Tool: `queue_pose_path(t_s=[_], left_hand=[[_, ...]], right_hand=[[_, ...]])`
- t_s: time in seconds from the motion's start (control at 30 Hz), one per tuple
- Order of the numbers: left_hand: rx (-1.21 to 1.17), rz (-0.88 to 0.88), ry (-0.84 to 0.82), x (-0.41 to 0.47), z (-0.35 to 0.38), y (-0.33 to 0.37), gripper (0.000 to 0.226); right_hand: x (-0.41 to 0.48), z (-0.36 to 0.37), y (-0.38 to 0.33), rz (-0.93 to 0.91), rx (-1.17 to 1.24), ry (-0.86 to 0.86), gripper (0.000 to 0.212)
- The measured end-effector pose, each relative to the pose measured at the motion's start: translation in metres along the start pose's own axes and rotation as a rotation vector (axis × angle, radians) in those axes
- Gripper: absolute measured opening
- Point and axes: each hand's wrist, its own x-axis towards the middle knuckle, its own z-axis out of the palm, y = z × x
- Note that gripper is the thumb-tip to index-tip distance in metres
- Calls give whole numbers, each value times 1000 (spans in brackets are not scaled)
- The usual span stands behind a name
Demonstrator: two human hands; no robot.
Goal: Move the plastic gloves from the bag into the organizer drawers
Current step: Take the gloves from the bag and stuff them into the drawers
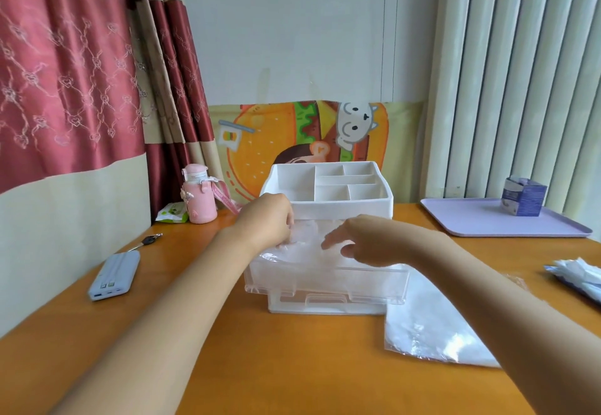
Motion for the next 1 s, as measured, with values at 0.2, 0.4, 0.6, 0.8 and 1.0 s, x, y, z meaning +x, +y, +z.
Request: queue_pose_path(t_s=[0.2, 0.4, 0.6, 0.8, 1.0], left_hand=[[43, -3, 31, -4, -10, -1, 13], [81, -10, -20, -2, -10, 2, 17], [151, -22, -59, -3, -16, 2, 18], [135, 106, 363, -28, -25, 27, 12], [-85, 199, 9, -29, -2, 47, 16]], right_hand=[[6, 1, 3, 96, -184, 225, 34], [-9, -2, -9, -113, 25, 172, 14], [-13, 0, 0, -70, 12, 34, 32], [-6, -3, 2, -75, 1, 0, 33], [1, -4, 5, -60, 40, -46, 35]])
